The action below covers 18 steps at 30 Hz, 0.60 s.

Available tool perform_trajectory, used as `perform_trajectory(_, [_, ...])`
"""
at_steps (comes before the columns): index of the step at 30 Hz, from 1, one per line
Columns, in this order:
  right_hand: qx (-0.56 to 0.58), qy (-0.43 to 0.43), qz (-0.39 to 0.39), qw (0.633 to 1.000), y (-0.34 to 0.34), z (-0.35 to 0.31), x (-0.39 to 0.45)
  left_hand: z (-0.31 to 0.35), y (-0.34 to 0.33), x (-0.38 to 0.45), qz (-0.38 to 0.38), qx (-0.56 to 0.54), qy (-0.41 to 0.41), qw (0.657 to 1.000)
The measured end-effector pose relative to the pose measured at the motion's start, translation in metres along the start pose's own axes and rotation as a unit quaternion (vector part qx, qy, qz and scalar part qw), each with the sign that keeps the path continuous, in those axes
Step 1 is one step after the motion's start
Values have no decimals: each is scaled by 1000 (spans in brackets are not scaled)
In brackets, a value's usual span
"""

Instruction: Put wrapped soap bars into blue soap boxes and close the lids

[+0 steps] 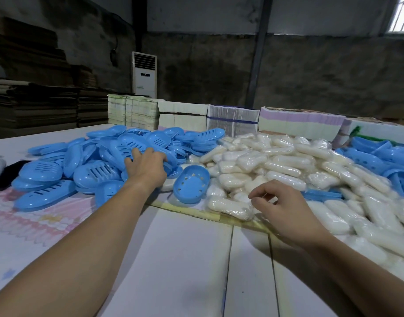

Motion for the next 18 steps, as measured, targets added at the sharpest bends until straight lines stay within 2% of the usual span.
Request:
perform_trajectory(4, [2,1,7,1000,2,0,0,5,20,0,79,-28,-8,996])
perform_trajectory(8, [-2,1,13,1000,3,1,1,34,49,-8,180,-78,-73,978])
perform_trajectory(11, [2,0,18,1000,4,3,3,58,57,-18,194,-128,-120,965])
perform_trajectory(13, [22,-10,22,999,7,6,3,79,64,-30,206,-191,-168,945])
perform_trajectory(15, [30,-6,48,998,17,5,4,109,76,-49,211,-263,-241,910])
perform_trajectory(18, [45,-3,112,993,41,3,7,163,81,-87,161,-327,-355,861])
Point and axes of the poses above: each hand's wrist, its own x-axis towards the middle knuckle, its own y-axis out of the back of the hand, z = x × y, the point moved 10 cm from there along x, towards the middle knuckle, and after that the axes turned 10 degrees about -y, right-handed, at the moved point
